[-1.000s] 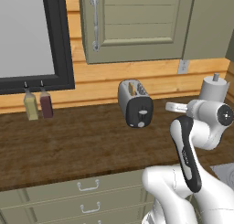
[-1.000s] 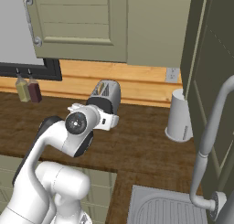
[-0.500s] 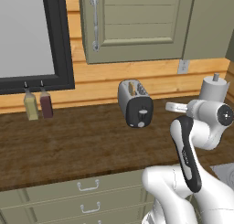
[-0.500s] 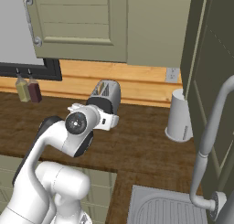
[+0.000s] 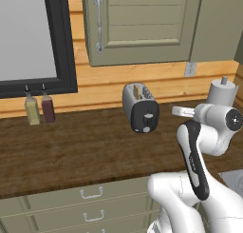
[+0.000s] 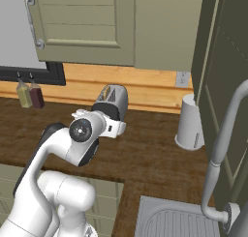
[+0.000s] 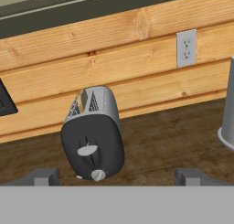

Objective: Start the toaster. Once the lever pops up, take the bread to the plate on the dining counter.

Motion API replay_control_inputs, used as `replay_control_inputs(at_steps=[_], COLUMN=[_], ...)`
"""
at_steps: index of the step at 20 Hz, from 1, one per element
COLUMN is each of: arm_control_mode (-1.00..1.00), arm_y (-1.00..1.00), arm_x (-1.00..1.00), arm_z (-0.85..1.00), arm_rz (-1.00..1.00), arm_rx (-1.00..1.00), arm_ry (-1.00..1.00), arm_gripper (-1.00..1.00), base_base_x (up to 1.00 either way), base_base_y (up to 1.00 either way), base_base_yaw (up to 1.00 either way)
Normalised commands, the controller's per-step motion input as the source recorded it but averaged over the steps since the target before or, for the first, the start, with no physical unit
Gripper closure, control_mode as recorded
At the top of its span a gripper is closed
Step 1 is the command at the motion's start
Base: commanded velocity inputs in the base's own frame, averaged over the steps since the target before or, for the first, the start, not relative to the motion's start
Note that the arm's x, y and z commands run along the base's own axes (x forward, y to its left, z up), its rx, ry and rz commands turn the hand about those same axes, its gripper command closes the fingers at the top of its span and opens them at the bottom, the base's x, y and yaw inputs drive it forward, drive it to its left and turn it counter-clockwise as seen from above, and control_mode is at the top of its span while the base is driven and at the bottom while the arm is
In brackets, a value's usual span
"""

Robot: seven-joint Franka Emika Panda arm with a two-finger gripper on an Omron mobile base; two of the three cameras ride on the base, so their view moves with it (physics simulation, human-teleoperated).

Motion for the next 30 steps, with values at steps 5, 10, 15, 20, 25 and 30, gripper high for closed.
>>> replay_control_inputs(at_steps=[5,10,15,20,25,30], arm_control_mode=[-1.0,-1.0,-1.0,-1.0,-1.0,-1.0], arm_y=[0.0,0.0,0.0,0.0,0.0,0.0], arm_x=[0.0,0.0,0.0,0.0,0.0,0.0], arm_z=[0.0,0.0,0.0,0.0,0.0,0.0], arm_rz=[0.0,0.0,0.0,0.0,0.0,0.0], arm_rx=[0.0,0.0,0.0,0.0,0.0,0.0], arm_ry=[0.0,0.0,0.0,0.0,0.0,0.0], arm_gripper=[-1.0,-1.0,-1.0,-1.0,-1.0,-1.0], base_base_x=[0.0,0.0,0.0,0.0,0.0,0.0], base_base_y=[0.0,0.0,0.0,0.0,0.0,0.0], base_base_yaw=[0.0,0.0,0.0,0.0,0.0,0.0])
